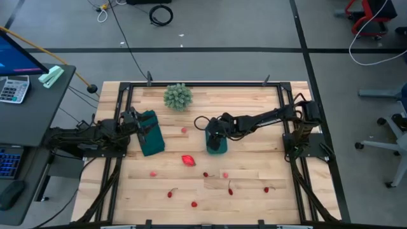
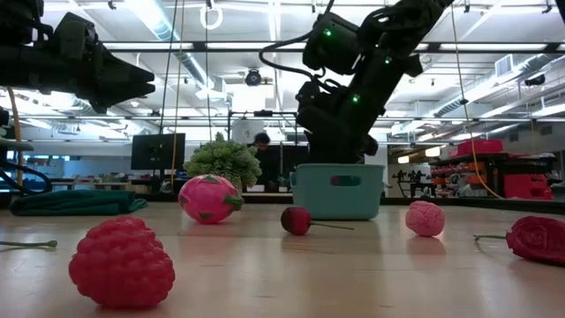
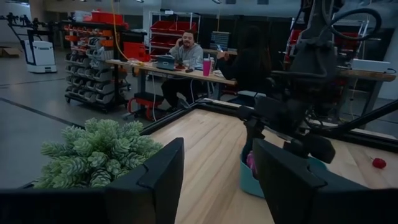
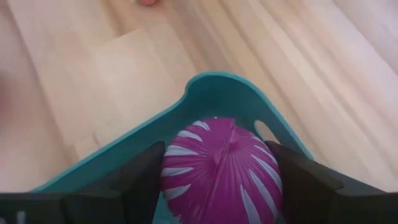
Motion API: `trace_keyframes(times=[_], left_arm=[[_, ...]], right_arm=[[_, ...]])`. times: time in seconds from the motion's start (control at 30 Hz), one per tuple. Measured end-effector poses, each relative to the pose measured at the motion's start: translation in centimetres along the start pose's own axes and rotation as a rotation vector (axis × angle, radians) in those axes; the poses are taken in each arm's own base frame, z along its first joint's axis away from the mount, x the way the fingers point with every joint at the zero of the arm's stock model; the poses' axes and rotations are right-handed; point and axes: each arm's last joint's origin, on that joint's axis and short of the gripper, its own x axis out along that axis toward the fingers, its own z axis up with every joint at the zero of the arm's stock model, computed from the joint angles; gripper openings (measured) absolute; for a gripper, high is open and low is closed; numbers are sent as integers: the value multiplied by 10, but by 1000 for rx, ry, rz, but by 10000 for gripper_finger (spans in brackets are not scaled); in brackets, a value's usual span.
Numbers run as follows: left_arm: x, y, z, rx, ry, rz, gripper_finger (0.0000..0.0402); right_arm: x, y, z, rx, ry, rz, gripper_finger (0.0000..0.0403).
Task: Pick and placing Produce into tupperware
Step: Put the purple onion into the blue bin, then put the pink peach into the blue bin
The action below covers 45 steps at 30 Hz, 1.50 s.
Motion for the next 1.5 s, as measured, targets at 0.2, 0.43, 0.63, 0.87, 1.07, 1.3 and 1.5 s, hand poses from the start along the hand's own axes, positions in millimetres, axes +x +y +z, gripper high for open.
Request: trace_keyframes(times=[0.2, 0.43, 0.63, 0.87, 1.07, 1.3, 1.5], left_arm=[[0, 0, 0, -9, -1, 0, 193], [0, 0, 0, -21, -1, 0, 199], [0, 0, 0, -21, -1, 0, 191], [0, 0, 0, -21, -1, 0, 195], [0, 0, 0, -21, -1, 0, 194], [0, 0, 0, -21, -1, 0, 193], [0, 0, 0, -20, 0, 0, 199]], right_arm=[[0, -1, 1, 4, -4, -3, 269], [0, 1, 0, -2, -4, 1, 269], [0, 2, 0, 2, -17, 0, 269], [-3, 15, 3, -29, -85, 63, 269], [-4, 18, 2, -12, -84, 63, 299], [-3, 14, 1, 31, -67, 37, 337], [-4, 18, 5, 44, -113, 78, 339]])
